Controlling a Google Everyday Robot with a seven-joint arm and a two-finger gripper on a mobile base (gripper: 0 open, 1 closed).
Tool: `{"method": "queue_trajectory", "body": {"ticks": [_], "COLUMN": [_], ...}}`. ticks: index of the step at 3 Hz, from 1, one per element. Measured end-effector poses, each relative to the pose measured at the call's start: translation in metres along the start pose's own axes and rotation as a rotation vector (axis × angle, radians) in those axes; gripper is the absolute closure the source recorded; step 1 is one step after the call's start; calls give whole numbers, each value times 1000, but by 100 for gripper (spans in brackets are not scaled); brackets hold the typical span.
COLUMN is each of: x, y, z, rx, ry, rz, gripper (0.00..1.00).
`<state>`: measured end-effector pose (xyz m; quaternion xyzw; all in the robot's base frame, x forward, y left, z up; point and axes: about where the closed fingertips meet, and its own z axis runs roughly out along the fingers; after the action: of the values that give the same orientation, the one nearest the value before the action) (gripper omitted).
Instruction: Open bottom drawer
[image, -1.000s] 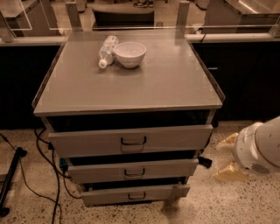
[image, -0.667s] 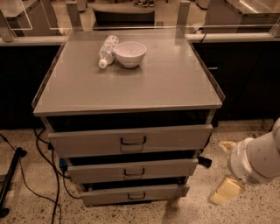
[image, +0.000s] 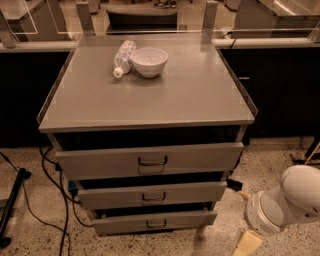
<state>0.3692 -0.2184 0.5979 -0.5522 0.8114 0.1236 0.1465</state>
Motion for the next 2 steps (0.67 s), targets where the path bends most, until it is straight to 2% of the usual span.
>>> {"method": "queue_trajectory", "body": {"ticks": [1, 2], "x": [0, 10], "y": [0, 4], "z": [0, 22], "rx": [0, -7], "ry": [0, -22], "rz": [0, -16], "gripper": [0, 0]}}
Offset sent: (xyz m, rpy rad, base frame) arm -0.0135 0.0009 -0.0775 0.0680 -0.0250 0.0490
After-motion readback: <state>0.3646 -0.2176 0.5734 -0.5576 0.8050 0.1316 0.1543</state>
